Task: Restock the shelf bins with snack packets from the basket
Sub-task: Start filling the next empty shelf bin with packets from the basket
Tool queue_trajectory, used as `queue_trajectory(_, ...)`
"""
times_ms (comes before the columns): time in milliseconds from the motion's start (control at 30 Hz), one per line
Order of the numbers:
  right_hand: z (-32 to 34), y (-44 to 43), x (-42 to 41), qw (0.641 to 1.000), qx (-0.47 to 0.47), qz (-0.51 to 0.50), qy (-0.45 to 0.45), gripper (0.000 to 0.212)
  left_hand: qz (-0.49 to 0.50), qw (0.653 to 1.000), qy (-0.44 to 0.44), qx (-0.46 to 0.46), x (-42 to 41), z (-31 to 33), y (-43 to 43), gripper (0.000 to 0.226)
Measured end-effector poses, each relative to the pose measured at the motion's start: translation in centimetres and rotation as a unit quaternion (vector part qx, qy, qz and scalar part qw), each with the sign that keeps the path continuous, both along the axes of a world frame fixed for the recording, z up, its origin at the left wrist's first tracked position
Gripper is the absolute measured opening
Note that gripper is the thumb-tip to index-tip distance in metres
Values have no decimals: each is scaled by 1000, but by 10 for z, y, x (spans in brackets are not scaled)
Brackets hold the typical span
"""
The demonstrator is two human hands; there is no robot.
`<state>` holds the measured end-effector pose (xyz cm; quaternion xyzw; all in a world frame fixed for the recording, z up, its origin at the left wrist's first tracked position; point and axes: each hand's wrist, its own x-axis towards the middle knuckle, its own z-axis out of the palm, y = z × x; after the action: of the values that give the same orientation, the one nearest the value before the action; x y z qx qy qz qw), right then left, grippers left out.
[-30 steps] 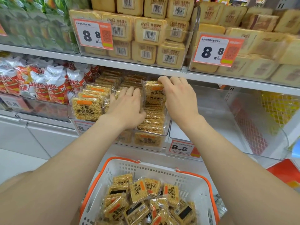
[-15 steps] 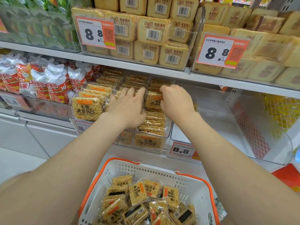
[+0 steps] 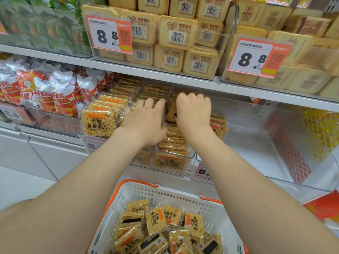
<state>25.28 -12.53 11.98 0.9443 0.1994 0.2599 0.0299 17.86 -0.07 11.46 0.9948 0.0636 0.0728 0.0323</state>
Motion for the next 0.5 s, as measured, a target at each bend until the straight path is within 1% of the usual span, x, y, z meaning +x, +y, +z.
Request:
queue_trajectory(133, -2, 1, 5, 998, -11, 62, 13, 26, -15, 1000, 1, -7, -2, -1, 3, 85)
queue_trajectory(300, -6, 0, 1, 999, 8, 49, 10, 22, -34, 999, 4, -33, -7, 1, 8, 84)
queue_trajectory(433, -9, -4, -18, 997, 25, 67, 2, 27, -35, 998, -17, -55, -13, 3, 3, 77)
queue_trajectory(500, -8, -11, -28, 996, 25, 89, -4, 23, -40, 997, -39, -57, -18, 5, 1, 70)
